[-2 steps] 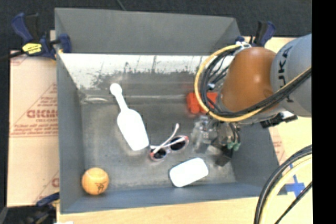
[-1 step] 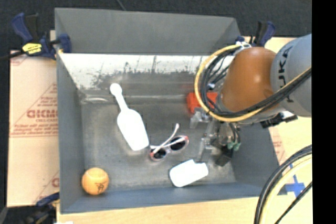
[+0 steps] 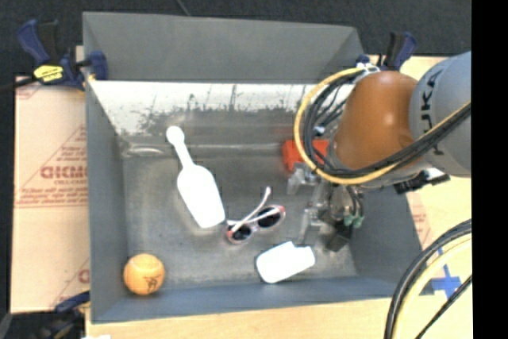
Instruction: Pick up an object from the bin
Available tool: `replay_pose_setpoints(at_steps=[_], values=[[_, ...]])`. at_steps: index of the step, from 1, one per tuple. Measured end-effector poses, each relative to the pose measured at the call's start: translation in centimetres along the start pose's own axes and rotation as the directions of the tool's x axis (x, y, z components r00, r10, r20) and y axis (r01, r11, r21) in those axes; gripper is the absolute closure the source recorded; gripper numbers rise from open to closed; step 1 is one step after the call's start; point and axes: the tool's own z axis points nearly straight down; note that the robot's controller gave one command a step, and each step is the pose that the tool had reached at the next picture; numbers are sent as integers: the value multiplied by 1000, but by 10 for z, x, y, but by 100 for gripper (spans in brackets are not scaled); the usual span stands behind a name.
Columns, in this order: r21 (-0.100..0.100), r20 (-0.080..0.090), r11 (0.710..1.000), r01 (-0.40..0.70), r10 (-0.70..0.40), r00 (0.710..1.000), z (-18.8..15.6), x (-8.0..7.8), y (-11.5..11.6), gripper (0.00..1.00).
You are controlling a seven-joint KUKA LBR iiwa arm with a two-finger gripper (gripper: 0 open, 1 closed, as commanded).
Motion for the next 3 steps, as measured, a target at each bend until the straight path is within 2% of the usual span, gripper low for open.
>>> replay_pose_setpoints(at_steps=[1,2,3], values=[[-2,-4,1000,-22,22,1000,41,33,53,0],[-2,7,997,-81,82,997,53,28,49,0],[-1,11,979,202,-202,979,72,6,79,100]])
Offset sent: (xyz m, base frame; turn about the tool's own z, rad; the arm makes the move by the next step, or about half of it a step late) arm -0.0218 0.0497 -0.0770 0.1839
